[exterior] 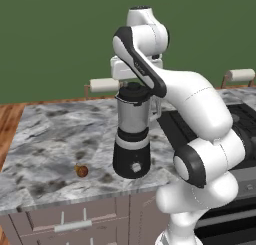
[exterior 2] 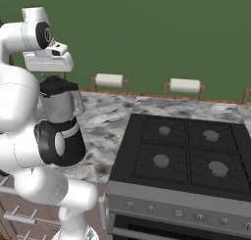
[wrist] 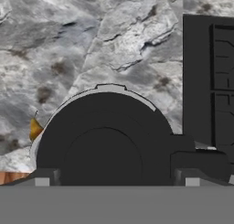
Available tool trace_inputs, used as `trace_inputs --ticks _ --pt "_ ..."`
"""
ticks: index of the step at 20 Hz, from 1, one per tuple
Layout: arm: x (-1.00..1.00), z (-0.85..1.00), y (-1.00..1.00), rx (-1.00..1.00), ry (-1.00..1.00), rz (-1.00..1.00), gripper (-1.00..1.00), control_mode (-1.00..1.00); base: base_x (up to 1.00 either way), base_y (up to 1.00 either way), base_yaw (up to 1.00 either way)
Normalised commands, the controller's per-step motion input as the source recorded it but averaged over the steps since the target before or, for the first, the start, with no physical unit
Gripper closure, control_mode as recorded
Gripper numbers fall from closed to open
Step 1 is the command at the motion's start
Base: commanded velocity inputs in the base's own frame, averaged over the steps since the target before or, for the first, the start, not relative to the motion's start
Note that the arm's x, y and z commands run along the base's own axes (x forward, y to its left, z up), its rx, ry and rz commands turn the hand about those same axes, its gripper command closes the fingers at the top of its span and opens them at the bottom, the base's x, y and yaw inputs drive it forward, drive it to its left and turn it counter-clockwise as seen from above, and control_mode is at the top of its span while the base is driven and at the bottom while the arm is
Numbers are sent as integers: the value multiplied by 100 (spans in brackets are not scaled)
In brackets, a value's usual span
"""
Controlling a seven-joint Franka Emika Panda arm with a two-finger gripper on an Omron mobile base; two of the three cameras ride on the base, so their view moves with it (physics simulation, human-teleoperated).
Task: Open the blender lid, put the pear in the blender, close the lid, and start the blender.
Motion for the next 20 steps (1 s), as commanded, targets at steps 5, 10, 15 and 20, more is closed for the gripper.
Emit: trace_inputs --ticks 5,10,15,20 --pt "-5 -1 0 4 0 0 -100 -100 0 0 0" --pt "-8 -13 0 2 1 0 -100 -100 0 0 0" --pt "-5 -20 2 0 4 0 -100 -100 0 0 0" --pt "0 -18 10 0 2 0 100 -100 0 0 0"
